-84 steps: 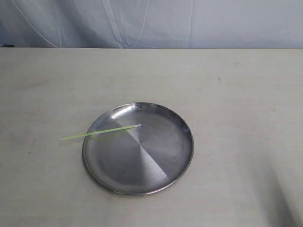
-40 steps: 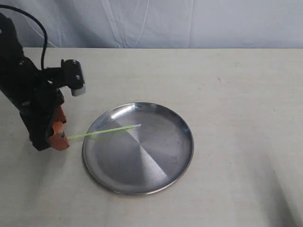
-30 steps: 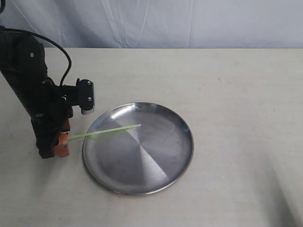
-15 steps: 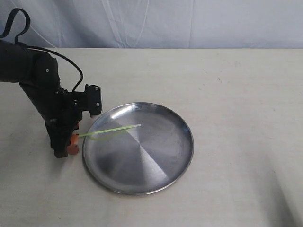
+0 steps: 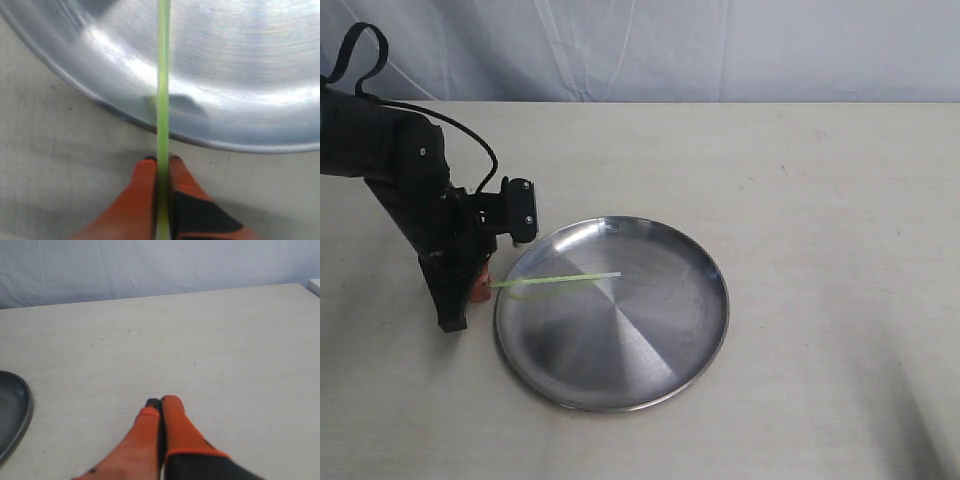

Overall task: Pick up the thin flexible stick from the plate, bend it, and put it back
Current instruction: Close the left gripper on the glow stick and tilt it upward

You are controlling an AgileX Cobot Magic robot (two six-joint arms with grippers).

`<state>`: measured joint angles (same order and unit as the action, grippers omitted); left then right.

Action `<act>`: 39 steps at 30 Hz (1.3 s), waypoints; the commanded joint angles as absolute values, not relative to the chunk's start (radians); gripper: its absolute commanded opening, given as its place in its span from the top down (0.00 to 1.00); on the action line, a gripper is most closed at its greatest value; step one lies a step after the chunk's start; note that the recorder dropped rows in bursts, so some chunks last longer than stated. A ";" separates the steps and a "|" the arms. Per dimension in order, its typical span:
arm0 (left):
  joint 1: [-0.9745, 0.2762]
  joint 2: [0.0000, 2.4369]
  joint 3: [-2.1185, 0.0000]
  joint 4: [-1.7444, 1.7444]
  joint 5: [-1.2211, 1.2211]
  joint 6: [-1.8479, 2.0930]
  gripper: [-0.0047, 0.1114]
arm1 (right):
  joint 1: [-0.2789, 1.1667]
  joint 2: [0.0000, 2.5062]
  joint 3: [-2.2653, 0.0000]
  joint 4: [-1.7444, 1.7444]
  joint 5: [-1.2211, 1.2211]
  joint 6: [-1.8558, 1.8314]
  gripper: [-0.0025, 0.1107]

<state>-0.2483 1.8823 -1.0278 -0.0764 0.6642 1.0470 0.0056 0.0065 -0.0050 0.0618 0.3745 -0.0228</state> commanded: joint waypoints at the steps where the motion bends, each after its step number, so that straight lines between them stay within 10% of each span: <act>1: -0.253 1.816 -1.032 -0.143 0.720 1.047 0.96 | 0.001 0.000 0.000 0.054 0.364 -0.025 0.99; 29: -0.253 1.363 -0.753 -0.933 0.946 1.054 0.96 | 0.000 0.000 0.000 -0.018 0.169 -0.020 0.99; 39: -0.253 1.293 -0.718 -0.971 0.945 1.082 0.96 | 0.001 0.000 0.000 0.706 -0.214 0.324 0.99</act>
